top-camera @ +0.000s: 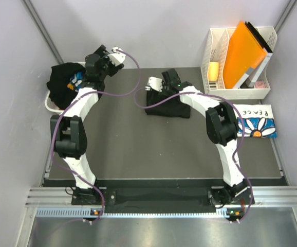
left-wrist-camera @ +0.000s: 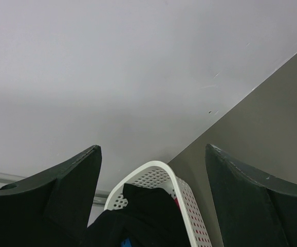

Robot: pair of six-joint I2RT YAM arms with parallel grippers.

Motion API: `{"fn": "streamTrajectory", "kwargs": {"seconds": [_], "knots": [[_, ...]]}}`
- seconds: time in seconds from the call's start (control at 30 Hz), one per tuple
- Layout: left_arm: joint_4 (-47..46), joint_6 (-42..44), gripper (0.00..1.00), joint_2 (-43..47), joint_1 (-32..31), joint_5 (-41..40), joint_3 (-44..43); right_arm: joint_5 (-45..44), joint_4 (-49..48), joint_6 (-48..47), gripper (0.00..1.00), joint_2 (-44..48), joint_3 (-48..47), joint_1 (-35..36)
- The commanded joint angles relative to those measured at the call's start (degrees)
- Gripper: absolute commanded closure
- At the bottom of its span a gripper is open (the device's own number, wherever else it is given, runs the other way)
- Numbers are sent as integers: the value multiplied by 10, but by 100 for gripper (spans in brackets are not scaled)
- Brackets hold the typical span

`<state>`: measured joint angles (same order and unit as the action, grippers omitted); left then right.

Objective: Fold and stack the t-shirts

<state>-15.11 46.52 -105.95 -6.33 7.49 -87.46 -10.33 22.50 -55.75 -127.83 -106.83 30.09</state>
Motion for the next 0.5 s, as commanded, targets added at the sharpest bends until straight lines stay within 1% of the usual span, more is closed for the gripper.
{"fn": "streamTrajectory", "kwargs": {"seconds": [0.0, 0.03, 0.1, 0.13, 0.17, 0.23, 0.37, 0.47], "knots": [[-26, -11, 14, 0, -4, 1, -10, -31, -76, -2, 69, -6, 11, -5], [-26, -11, 14, 0, -4, 2, -10, -35, -83, -1, 60, -7, 14, -5], [-27, -13, 14, -1, -4, 1, -10, -45, -96, 5, 39, -7, 14, -4], [-27, -12, 14, 0, -5, 2, -10, -49, -101, 7, 33, -5, 17, -4], [-28, -13, 14, -2, -5, 1, -11, -50, -104, 10, 24, -3, 19, -5], [-28, -13, 14, -2, -5, 2, -11, -54, -108, 20, 22, 6, 21, -5], [-29, -15, 14, 1, -6, 2, -9, -64, -121, 34, 22, 34, 40, -4], [-33, -14, 14, 5, -8, 1, -3, -36, -99, 53, 28, 64, 50, -5]]}}
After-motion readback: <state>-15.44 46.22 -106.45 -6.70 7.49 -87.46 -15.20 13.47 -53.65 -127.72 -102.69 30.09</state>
